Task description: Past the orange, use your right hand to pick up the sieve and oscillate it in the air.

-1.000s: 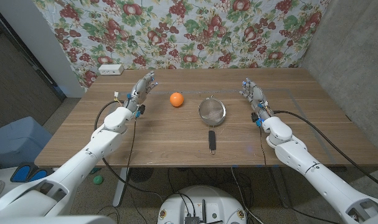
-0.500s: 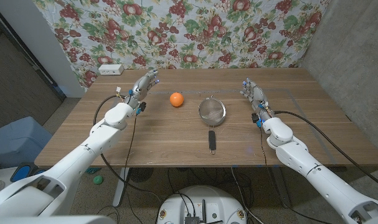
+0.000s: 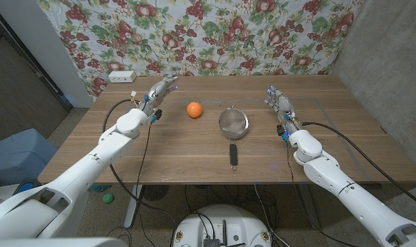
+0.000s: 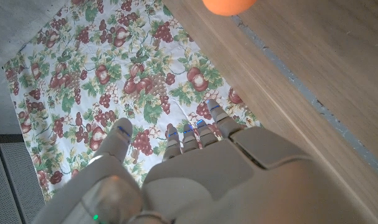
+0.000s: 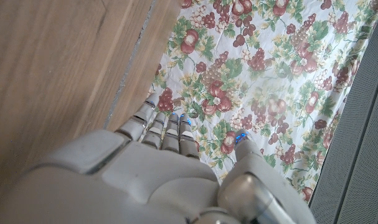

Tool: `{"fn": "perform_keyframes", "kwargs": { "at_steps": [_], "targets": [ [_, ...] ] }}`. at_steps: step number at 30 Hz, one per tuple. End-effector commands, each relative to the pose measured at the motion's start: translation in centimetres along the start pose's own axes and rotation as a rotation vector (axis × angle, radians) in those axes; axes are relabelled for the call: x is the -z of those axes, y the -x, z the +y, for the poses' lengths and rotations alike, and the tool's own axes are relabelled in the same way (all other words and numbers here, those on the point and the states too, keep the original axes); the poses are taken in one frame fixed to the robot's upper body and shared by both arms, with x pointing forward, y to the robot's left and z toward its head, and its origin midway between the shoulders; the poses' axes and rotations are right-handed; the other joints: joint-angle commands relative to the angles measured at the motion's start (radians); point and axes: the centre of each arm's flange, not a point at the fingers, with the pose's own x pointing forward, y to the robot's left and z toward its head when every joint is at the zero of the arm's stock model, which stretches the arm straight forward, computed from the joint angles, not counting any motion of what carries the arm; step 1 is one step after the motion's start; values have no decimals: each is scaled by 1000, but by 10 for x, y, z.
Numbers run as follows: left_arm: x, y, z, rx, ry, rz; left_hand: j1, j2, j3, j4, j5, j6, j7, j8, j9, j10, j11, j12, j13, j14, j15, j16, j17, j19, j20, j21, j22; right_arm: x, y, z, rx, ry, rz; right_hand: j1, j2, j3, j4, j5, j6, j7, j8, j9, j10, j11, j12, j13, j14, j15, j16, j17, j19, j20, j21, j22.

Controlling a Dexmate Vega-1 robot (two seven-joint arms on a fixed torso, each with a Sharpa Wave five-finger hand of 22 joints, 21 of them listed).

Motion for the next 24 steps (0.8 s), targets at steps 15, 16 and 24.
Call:
{"fn": "perform_keyframes", "kwargs": {
  "at_steps": [15,16,24],
  "targets": [
    [-25,-25,-8,80,-124,-20,8,-12,-6,-21,-3,35,7,8,5,20,0,-1,4,10,0,0,3,-2,7,-6,6,-6,-1,6,-5,41,-14,5,3,2,-7,4,8,4,2,3,7,2,3,5,10,0,5,2,14,-2,-6,1],
    [-25,-26,-8,83,-129,-19,8,-13,-6,-22,-3,38,7,8,5,22,1,0,4,11,0,0,3,-3,8,-6,6,-6,-1,6,-3,39,-13,5,3,2,-7,4,8,4,2,3,6,2,2,5,10,1,5,2,15,-2,-7,1],
    [-32,-31,-12,111,-176,-12,9,-17,-9,-29,-4,65,14,13,5,36,-2,1,4,13,-1,-1,3,-5,7,-9,6,-4,1,7,3,46,-9,5,3,2,-8,4,8,4,1,3,6,2,2,5,9,2,5,2,16,-2,-10,1]
  ]
}}
